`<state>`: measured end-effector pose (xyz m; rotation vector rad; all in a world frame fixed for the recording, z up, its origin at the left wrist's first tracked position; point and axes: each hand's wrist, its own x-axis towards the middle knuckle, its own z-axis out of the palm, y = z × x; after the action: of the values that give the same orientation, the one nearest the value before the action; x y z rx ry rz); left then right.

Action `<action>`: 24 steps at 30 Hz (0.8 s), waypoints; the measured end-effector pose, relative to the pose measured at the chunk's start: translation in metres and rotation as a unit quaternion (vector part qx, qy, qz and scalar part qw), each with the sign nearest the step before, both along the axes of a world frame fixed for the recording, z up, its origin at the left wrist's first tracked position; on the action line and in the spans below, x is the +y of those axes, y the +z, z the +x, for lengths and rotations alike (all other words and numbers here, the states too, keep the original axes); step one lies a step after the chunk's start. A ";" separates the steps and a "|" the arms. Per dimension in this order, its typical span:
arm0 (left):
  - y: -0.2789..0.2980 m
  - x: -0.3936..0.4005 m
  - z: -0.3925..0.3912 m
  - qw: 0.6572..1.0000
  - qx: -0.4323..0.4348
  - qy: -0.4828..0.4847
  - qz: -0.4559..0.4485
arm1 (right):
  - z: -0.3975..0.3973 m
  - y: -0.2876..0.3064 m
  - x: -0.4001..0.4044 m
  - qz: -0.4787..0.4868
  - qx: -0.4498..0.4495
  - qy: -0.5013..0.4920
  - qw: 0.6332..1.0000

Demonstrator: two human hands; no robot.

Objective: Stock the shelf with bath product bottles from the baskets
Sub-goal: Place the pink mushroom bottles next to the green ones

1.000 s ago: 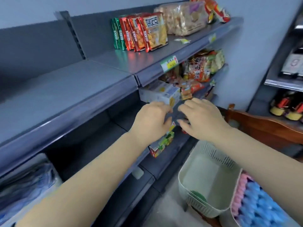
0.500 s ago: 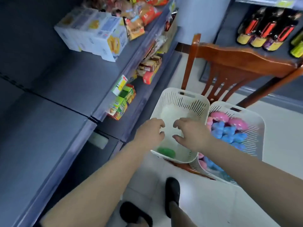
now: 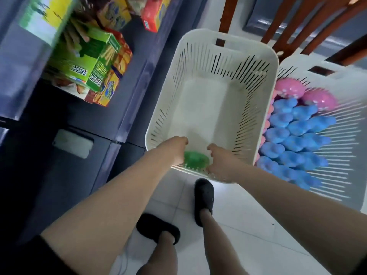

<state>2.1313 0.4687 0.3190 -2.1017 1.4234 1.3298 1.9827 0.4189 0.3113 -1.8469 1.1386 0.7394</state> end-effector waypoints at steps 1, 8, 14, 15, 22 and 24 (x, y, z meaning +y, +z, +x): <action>-0.009 -0.002 -0.002 1.000 0.003 -0.008 0.013 | 0.001 -0.010 0.001 0.005 0.005 -0.001 1.000; -0.045 -0.020 0.005 0.986 0.081 0.145 -0.023 | 0.015 -0.047 -0.016 0.017 -0.027 -0.141 0.990; -0.060 -0.030 0.010 0.941 0.145 0.305 -0.037 | 0.024 -0.054 -0.035 0.077 -0.067 -0.308 0.946; -0.063 -0.031 0.010 0.936 0.149 0.316 -0.039 | 0.025 -0.057 -0.035 0.089 -0.078 -0.346 0.931; -0.072 -0.037 0.003 0.931 0.160 0.327 -0.017 | 0.027 -0.077 -0.035 0.175 -0.134 -0.562 0.797; -0.073 -0.037 0.002 0.930 0.168 0.327 -0.011 | 0.027 -0.081 -0.034 0.164 -0.146 -0.571 0.791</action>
<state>2.1334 0.4316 0.2457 -2.5802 0.8415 1.9955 2.0102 0.3854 0.2301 -0.6690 1.5010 -0.0803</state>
